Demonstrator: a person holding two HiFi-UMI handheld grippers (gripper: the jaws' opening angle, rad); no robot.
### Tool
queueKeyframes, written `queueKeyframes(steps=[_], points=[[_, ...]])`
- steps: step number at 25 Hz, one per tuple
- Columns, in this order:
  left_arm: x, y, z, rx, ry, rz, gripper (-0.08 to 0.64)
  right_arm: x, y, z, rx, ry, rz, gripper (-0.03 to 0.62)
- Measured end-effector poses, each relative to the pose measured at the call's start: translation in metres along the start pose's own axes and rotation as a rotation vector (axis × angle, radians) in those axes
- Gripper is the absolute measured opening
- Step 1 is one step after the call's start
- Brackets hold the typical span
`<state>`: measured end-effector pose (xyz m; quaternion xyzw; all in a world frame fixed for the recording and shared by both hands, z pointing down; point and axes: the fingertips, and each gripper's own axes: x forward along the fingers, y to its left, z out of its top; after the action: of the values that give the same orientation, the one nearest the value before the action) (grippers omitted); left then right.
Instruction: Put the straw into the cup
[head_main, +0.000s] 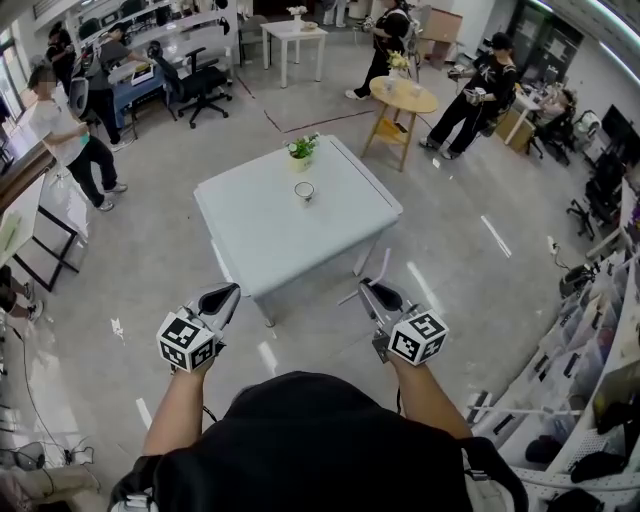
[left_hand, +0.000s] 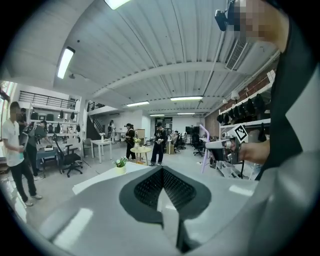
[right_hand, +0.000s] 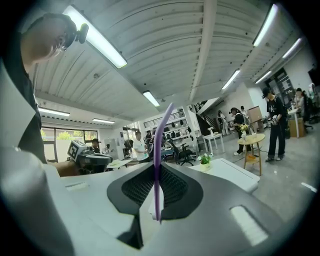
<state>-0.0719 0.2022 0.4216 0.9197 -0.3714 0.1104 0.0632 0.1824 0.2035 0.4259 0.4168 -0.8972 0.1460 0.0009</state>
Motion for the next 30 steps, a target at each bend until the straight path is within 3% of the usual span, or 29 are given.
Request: queueKeyframes(steps=[13, 30], points=[[0.001, 0.015, -0.014, -0.031, 0.003, -0.027, 0.001, 0.019, 0.002, -0.011, 0.015, 0.025, -0.004, 0.061], [0.036, 0.082, -0.013, -0.034, 0.021, -0.096, 0.001, 0.076, -0.025, -0.002, 0.018, 0.036, -0.086, 0.060]])
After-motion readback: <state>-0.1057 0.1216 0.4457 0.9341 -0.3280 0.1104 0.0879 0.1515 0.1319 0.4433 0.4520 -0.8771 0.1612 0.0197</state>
